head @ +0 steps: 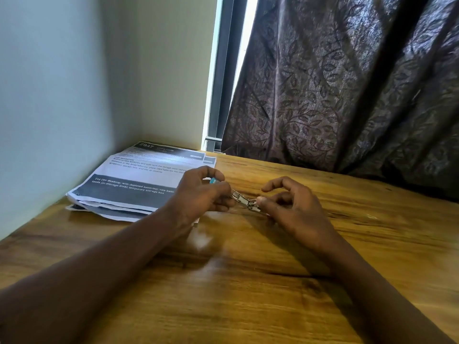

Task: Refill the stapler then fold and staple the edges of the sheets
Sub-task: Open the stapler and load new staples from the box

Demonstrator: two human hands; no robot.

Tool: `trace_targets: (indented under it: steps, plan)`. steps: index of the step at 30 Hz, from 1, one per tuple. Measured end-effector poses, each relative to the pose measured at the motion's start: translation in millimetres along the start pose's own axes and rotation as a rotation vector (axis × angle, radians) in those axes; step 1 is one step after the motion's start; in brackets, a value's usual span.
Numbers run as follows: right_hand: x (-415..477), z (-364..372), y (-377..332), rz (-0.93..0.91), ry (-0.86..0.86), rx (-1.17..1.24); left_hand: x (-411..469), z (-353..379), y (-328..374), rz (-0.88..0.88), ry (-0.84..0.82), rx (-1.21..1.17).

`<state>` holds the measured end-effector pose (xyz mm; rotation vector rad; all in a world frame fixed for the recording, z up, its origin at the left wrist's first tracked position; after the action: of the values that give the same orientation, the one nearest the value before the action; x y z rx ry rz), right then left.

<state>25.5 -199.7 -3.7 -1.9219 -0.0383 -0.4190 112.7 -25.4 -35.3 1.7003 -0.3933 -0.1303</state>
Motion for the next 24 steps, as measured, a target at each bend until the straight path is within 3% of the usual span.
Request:
trace_targets:
  steps: [2,5,11,15,19,24]
  plan:
    - [0,-8,-11,-0.135,0.053,-0.161,-3,12,2,0.022,-0.098,0.112]
    - [-6,1,-24,-0.324,-0.013,-0.365,-7,24,4,0.071,-0.174,0.277]
    - [-21,9,-52,-0.58,-0.098,-0.542,-14,29,23,0.267,-0.122,0.574]
    - [-31,18,-64,-0.738,-0.101,-0.706,-18,35,27,0.283,-0.162,0.567]
    - [-33,18,-64,-0.777,-0.059,-0.711,-18,37,25,0.298,-0.166,0.53]
    - [-30,-2,-68,-0.75,0.125,-0.45,-18,27,29,0.271,-0.095,0.409]
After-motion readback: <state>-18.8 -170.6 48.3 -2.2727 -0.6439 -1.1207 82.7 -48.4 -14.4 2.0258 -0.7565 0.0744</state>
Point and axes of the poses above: each hand's wrist, its own x-axis towards the middle knuckle, its own z-axis out of the palm, y = z × x, the point moved 10 cm from there along x, towards the middle knuckle, and after that the axes turned 13 degrees about x, right-handed, at the moved point
